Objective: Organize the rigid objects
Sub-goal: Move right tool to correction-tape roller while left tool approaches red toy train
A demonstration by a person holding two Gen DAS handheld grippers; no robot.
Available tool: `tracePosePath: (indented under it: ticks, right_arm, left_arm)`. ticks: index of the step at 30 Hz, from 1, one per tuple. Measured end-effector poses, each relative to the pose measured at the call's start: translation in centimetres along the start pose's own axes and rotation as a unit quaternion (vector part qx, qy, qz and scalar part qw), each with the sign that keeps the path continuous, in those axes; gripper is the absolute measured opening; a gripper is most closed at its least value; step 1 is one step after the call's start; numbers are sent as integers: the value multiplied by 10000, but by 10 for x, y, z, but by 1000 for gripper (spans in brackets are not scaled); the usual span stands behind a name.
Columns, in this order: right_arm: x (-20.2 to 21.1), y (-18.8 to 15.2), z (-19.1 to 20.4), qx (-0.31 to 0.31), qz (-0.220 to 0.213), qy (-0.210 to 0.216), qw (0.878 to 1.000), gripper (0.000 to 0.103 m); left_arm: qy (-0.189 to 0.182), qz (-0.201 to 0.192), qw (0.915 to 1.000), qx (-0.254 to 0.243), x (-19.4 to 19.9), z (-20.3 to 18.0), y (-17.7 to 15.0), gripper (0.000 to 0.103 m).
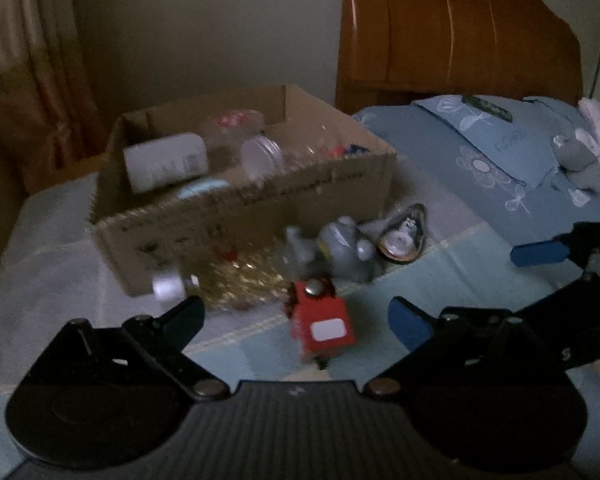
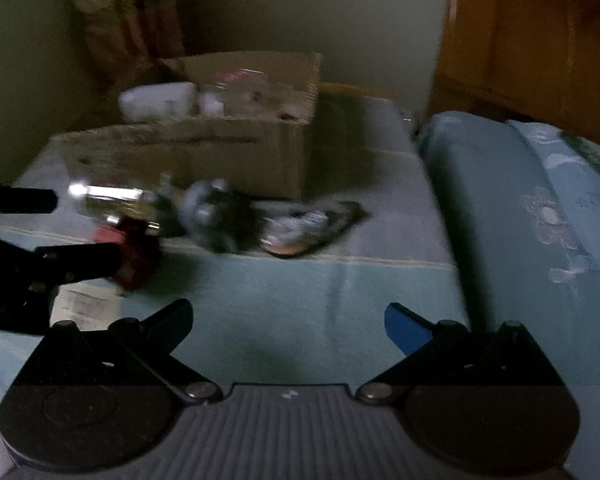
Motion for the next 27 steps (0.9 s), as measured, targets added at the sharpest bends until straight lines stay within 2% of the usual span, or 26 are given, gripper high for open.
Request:
tracePosePath:
  ticks: [4, 9, 14, 17, 19, 23, 27]
  right_arm:
    - [-6, -9, -8, -106, 65, 56, 9999, 103]
    - [-9, -12, -9, -95, 104, 44, 9999, 103]
    - [-11, -12, -13, -172, 122, 82, 9997, 103]
    - [-12, -13, -15, -151, 146, 60, 9998, 103]
    - [-12, -14, -16, -125, 155, 55, 9998, 103]
    - [-12, -11, -16, -74, 133, 24, 9999, 103]
    - [-13, -8, -13, -77, 109, 38, 9999, 103]
  left_arm:
    - [-100, 87, 9997, 218, -11, 2, -8, 98]
    - [108, 211, 9987, 457, -16, 20, -18, 98]
    - [290, 117, 9975, 629, -7, 43, -26, 98]
    - [553, 114, 9959, 705, -1, 58, -32, 98]
    - [545, 96, 9954, 776, 2, 62, -33, 98]
    - [367, 12, 9961, 807, -1, 55, -24, 98]
    - [370, -45, 9970, 673, -21, 41, -11, 98]
Point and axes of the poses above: each gripper's, at about its wrist camera, not at the fingertips, and x roughly against the way its jaws point, z to its left, y to its top, the point moved 8 cm from there along -x, roughly the way its jaws point, and after that the axes turned 3 degrees about z, right-handed, at the moved point
